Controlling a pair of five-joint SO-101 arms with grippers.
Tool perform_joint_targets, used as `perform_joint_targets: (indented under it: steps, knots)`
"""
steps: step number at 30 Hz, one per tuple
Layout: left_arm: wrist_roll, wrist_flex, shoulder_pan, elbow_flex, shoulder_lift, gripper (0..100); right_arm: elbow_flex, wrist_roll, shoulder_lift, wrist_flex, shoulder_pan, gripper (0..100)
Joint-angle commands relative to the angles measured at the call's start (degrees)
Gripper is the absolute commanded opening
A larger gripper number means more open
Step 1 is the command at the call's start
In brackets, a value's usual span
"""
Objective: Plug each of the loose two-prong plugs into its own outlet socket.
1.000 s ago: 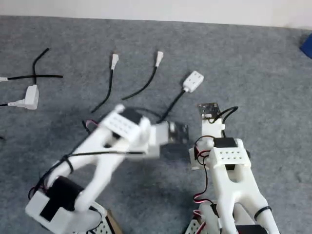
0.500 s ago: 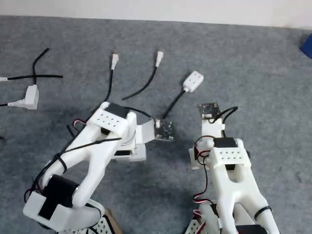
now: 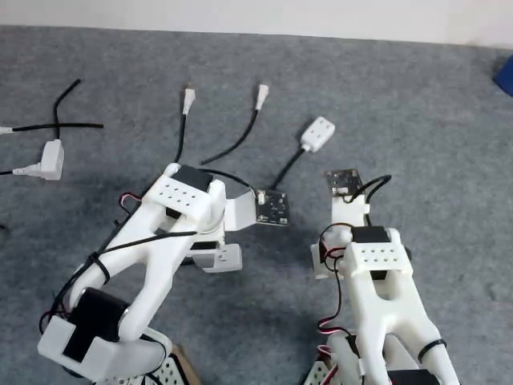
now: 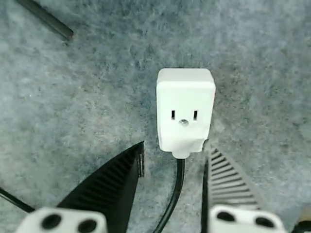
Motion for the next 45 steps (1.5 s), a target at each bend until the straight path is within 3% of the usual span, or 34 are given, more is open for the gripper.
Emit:
perform_joint_targets:
  steps: [1,5,14,23,33,39,42,45]
  knots:
    - [-0.2,-2.6,-1.3,-2.4,-0.3,20,-0.5,0.7,-1.3,-0.7,-0.4,56.8]
    - [1.6,-8.8,-2.2,-2.4,-0.2,20,-0.5,0.7,-1.3,-0.7,-0.4,56.8]
    - [1.7,-11.4,-0.2,-2.5,5.1,20,-0.5,0.7,-1.3,-0.7,-0.4,56.8]
    - [1.7,-14.2,-0.8,-3.6,14.8,7,-0.5,0.7,-1.3,-0.7,-0.4,56.8]
    - [3.5,3.3,-3.6,-20.4,15.0,12,-0.5,0.7,-1.3,-0.7,-0.4,56.8]
    - [3.7,4.3,-3.3,-17.9,15.1,12,-0.5,0.7,-1.3,-0.7,-0.4,56.8]
    - [8.9,5.1,-1.7,-17.2,15.0,12,-0.5,0.7,-1.3,-0.7,-0.4,56.8]
    - [13.6,13.2,1.2,-20.1,14.9,12,-0.5,0.7,-1.3,-0.7,-0.4,56.8]
